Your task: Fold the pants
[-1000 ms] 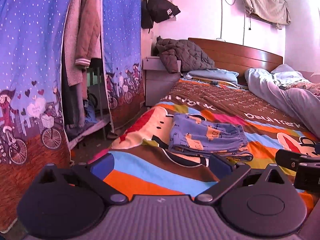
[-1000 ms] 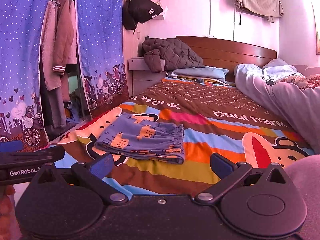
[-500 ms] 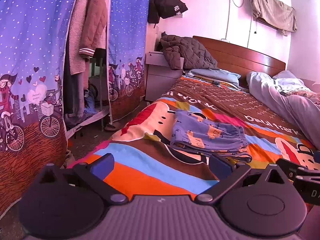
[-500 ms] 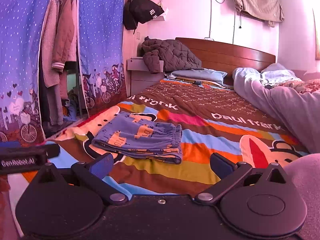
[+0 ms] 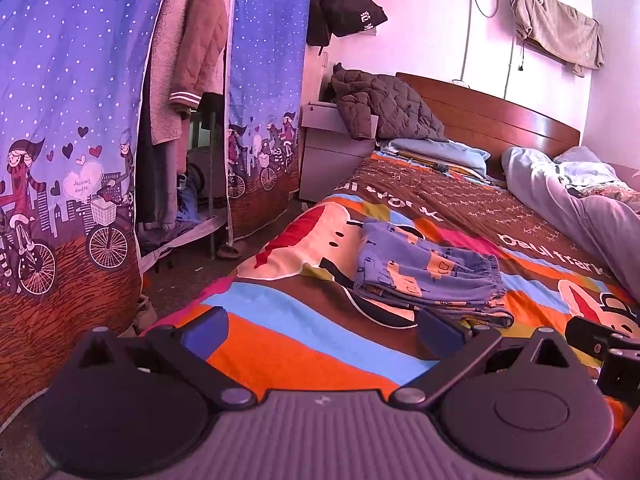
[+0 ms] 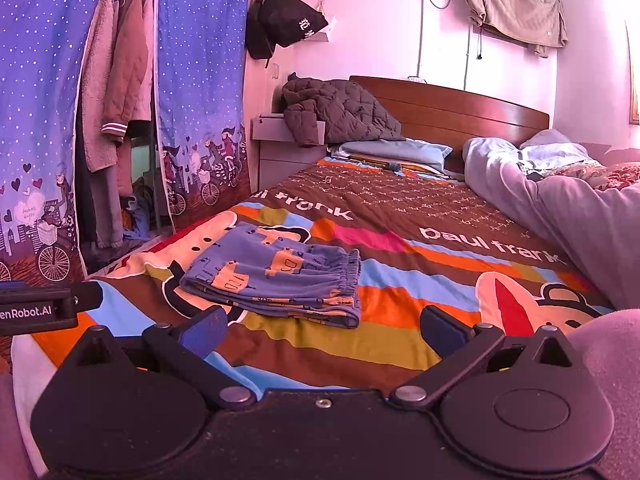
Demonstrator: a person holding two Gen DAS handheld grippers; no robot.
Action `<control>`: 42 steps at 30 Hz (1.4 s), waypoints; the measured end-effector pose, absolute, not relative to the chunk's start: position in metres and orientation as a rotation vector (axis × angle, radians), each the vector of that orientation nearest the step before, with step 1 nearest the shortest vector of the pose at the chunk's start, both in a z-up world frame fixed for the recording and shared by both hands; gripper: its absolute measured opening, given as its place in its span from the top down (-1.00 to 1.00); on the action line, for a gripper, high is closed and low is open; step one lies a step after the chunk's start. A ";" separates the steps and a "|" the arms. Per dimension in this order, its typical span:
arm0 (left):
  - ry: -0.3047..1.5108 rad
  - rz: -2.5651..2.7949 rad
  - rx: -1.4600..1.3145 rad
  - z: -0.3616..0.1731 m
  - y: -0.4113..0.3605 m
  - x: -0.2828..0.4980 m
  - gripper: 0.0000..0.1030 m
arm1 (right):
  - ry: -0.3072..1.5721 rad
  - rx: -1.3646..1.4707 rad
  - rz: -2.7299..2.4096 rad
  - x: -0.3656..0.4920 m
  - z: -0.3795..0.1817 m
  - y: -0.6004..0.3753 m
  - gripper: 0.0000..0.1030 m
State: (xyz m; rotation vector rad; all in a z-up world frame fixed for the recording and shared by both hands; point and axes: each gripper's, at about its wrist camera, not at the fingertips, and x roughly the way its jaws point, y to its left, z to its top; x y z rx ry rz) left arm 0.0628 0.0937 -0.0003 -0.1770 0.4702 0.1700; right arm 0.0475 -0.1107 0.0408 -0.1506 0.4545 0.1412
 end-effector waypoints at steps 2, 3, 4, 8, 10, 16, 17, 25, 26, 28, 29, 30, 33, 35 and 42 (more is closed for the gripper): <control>0.469 0.170 -0.177 0.000 0.094 0.063 -0.99 | 0.453 -0.149 0.145 0.047 0.041 -0.111 -0.99; 0.469 0.170 -0.177 0.000 0.094 0.063 -0.99 | 0.453 -0.149 0.147 0.047 0.041 -0.111 -0.99; 0.470 0.171 -0.178 0.000 0.094 0.063 -0.99 | 0.452 -0.148 0.148 0.047 0.041 -0.111 -0.99; 0.469 0.169 -0.177 -0.001 0.094 0.063 -0.99 | 0.452 -0.148 0.147 0.047 0.041 -0.111 -0.99; 0.471 0.169 -0.177 -0.001 0.094 0.063 -0.99 | 0.451 -0.145 0.149 0.047 0.041 -0.111 -0.99; 0.481 0.167 -0.162 0.000 0.094 0.064 -0.99 | 0.449 -0.142 0.155 0.046 0.042 -0.110 -0.99; 0.485 0.165 -0.162 0.000 0.094 0.064 -0.99 | 0.448 -0.141 0.155 0.046 0.042 -0.110 -0.99; 0.508 0.171 -0.162 -0.003 0.093 0.067 -0.99 | 0.442 -0.137 0.159 0.045 0.043 -0.110 -0.99; 0.509 0.173 -0.159 -0.004 0.093 0.067 -0.99 | 0.442 -0.138 0.160 0.045 0.044 -0.109 -0.99; 0.512 0.178 -0.155 -0.004 0.092 0.068 -0.99 | 0.442 -0.137 0.160 0.045 0.044 -0.110 -0.99; 0.513 0.183 -0.153 -0.004 0.092 0.068 -0.99 | 0.441 -0.137 0.160 0.044 0.043 -0.110 -0.99; 0.513 0.189 -0.151 -0.005 0.092 0.068 -0.99 | 0.441 -0.138 0.160 0.045 0.043 -0.110 -0.99; 0.508 0.209 -0.142 -0.005 0.091 0.067 -0.99 | 0.440 -0.136 0.160 0.045 0.043 -0.110 -0.99; 0.510 0.216 -0.138 -0.005 0.091 0.068 -0.99 | 0.439 -0.137 0.162 0.044 0.044 -0.109 -0.99; 0.516 0.224 -0.143 -0.006 0.092 0.068 -0.99 | 0.438 -0.142 0.162 0.043 0.044 -0.108 -0.99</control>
